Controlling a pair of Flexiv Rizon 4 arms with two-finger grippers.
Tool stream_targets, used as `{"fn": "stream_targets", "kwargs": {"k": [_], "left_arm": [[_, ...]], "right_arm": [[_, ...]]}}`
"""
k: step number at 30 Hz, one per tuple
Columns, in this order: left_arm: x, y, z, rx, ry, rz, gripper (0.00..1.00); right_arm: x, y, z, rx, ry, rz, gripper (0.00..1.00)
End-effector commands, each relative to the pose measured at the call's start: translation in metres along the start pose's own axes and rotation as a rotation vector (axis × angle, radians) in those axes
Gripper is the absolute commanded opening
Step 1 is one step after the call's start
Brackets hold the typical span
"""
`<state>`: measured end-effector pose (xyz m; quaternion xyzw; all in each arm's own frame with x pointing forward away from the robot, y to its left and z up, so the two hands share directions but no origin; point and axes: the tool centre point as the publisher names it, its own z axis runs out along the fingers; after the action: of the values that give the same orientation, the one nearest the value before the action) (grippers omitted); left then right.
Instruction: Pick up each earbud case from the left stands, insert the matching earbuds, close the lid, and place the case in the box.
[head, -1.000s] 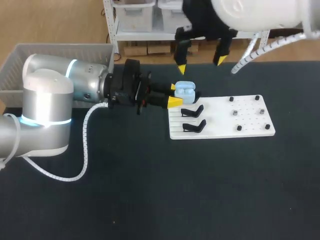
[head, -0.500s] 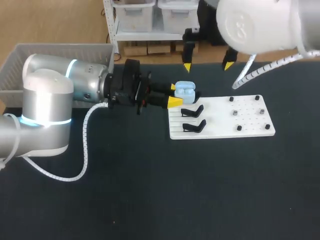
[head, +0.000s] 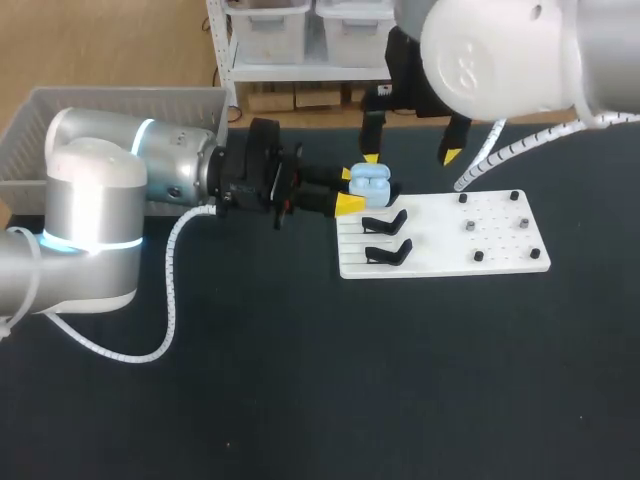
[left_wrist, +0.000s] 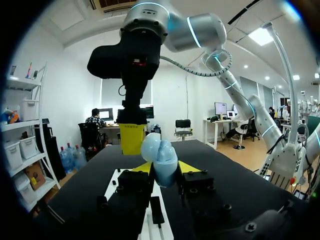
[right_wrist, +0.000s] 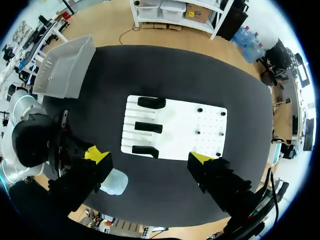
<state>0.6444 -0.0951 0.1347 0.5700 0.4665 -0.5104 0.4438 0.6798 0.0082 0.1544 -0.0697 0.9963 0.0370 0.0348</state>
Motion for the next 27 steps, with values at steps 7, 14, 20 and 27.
{"fn": "stream_targets", "kwargs": {"k": [7,14,20,27], "left_arm": [[0.001,-0.001,0.0,-0.005,-0.002,0.003,0.0],[0.001,-0.001,0.0,-0.005,-0.002,0.003,0.0],[-0.016,-0.007,-0.025,-0.09,0.017,-0.014,0.0],[-0.041,-0.009,-0.083,-0.286,0.041,-0.031,0.0]], "right_arm": [[0.022,-0.005,-0.015,0.011,-0.063,-0.004,1.0],[0.034,-0.004,-0.069,0.022,-0.349,-0.082,1.0],[0.062,0.002,-0.112,-0.008,-0.474,-0.157,1.0],[0.07,0.002,-0.119,-0.032,-0.489,-0.15,1.0]]}}
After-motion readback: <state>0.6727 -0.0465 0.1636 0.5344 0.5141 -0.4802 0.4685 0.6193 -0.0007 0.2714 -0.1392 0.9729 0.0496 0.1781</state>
